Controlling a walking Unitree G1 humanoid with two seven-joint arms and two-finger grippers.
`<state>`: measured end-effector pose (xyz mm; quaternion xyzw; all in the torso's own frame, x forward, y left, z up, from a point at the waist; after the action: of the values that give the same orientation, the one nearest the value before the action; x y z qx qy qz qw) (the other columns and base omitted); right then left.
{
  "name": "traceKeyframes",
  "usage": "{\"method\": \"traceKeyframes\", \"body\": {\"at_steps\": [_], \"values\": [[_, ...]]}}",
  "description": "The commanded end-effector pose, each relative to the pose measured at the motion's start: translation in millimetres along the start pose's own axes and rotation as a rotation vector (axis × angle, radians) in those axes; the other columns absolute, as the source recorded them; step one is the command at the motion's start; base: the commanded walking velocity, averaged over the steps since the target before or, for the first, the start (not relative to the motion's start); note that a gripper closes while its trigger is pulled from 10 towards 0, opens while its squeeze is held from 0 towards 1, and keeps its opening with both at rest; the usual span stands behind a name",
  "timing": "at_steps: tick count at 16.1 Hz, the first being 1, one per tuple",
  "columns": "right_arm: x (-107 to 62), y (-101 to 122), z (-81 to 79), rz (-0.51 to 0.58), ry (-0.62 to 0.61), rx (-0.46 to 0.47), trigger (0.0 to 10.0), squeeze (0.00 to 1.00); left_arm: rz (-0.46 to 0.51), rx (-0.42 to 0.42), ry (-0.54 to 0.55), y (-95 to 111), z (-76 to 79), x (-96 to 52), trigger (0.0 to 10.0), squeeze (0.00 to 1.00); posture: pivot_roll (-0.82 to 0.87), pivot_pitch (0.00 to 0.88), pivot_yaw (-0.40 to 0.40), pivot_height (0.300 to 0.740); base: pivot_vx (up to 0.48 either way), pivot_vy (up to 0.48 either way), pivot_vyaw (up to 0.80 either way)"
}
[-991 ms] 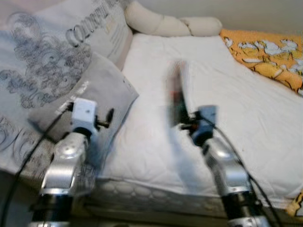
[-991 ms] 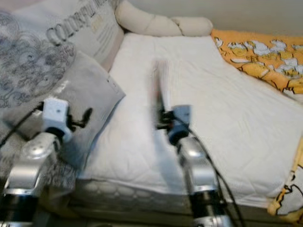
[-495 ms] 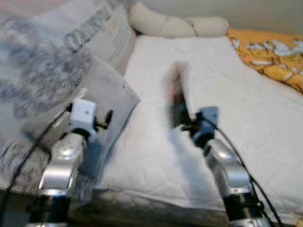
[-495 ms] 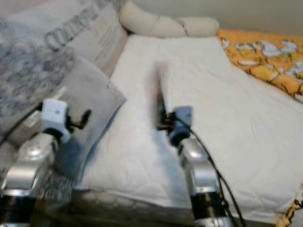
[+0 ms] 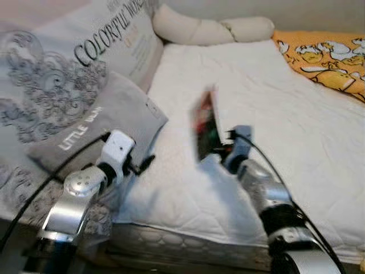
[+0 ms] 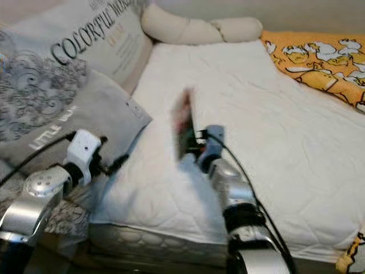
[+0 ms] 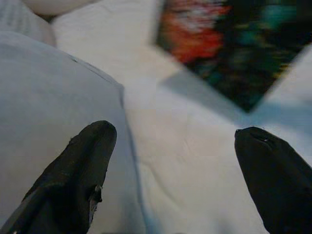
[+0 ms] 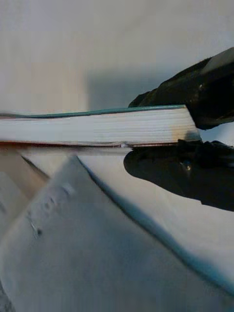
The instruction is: Clean up the room
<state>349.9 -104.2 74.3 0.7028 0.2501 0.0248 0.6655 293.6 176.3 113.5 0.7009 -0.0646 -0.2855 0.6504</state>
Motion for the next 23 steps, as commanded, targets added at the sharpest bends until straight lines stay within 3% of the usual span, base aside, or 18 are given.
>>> {"method": "traceKeyframes", "body": {"at_steps": [1, 6, 8, 9, 10, 11, 14, 15, 17, 19, 20, 23], "values": [[10.0, 21.9, -1.5, 0.069, 0.001, 0.046, 10.0, 0.00, -0.047, 0.035, -0.054, -1.0, 0.5, -7.7, 10.0, 0.22, 0.10, 0.000, 0.084, 0.740, 0.000, 0.000, 0.00], [25.5, 14.2, -11.9, -0.008, -0.030, 0.292, 10.0, 0.00, -0.159, 0.097, -0.155, -4.7, 1.5, -34.2, 10.0, 0.22, 0.23, 0.000, 0.056, 0.740, 0.000, 0.000, 0.00], [20.0, -21.7, -13.7, -0.139, -0.098, 0.394, 10.0, 0.00, -0.218, 0.110, -0.217, -5.6, 9.9, -51.0, 10.0, 0.22, 0.31, 0.000, 0.041, 0.740, 0.000, 0.000, 0.00], [18.1, -29.0, -14.1, -0.164, -0.105, 0.402, 10.0, 0.38, -0.229, 0.112, -0.228, -6.0, 12.1, -53.4, 10.0, 0.22, 0.33, 0.000, 0.039, 0.740, 0.000, 0.000, 0.00], [14.4, -40.7, -13.2, -0.209, -0.121, 0.388, 10.0, 0.60, -0.242, 0.110, -0.243, -6.4, 15.6, -57.2, 10.0, 0.22, 0.34, 0.000, 0.037, 0.740, 0.000, 0.000, 0.00], [7.3, -56.0, -6.1, -0.266, -0.174, 0.379, 10.0, 1.00, -0.255, 0.106, -0.254, -7.2, 19.6, -60.4, 10.0, 0.22, 0.36, 0.000, 0.029, 0.740, 0.000, 0.000, 0.00], [-1.7, -67.9, 7.9, -0.297, -0.248, 0.409, 10.0, 1.00, -0.264, 0.102, -0.254, -7.2, 22.7, -61.9, 10.0, 0.22, 0.37, 0.000, 0.023, 0.740, 0.000, 0.000, 0.00], [-11.7, -77.0, 24.7, -0.325, -0.317, 0.423, 10.0, 1.00, -0.260, 0.093, -0.245, -6.4, 25.3, -60.2, 10.0, 0.22, 0.37, 0.000, 0.016, 0.740, 0.000, 0.000, 0.00], [-17.1, -81.7, 31.9, -0.331, -0.331, 0.420, 10.0, 1.00, -0.256, 0.086, -0.239, -7.1, 26.3, -58.3, 10.0, 0.22, 0.37, 0.000, 0.014, 0.740, 0.000, 0.000, 0.00], [-28.9, -91.3, 47.9, -0.356, -0.400, 0.398, 10.0, 1.00, -0.226, 0.042, -0.236, -8.0, 32.1, -49.9, 10.0, 0.22, 0.32, 0.000, 0.017, 0.740, 0.000, 0.000, 0.00], [-33.1, -93.1, 54.4, -0.342, -0.425, 0.442, 10.0, 1.00, -0.213, 0.017, -0.225, -11.8, 33.3, -43.6, 10.0, 0.22, 0.28, 0.000, 0.017, 0.740, 0.000, 0.000, 0.00], [-33.7, -99.1, 45.8, -0.343, -0.311, 0.422, 10.0, 1.00, -0.219, -0.012, -0.202, -23.6, 31.2, -37.8, 10.0, 0.22, 0.20, 0.000, 0.011, 0.740, 0.000, 0.000, 0.00]]}}
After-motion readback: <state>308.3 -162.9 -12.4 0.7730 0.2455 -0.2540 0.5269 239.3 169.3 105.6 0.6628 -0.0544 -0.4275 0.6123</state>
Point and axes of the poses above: a point about 5 cm out from each wrist's last joint towards the gripper, its own x axis pointing out of the wrist towards the gripper, its own y axis along the axis of the wrist's last joint, z = x × y, the point moved 1 cm from there along x, pointing out of the wrist towards the gripper, and after that the axes turned 15 degrees about -x, right-handed, at the moved point
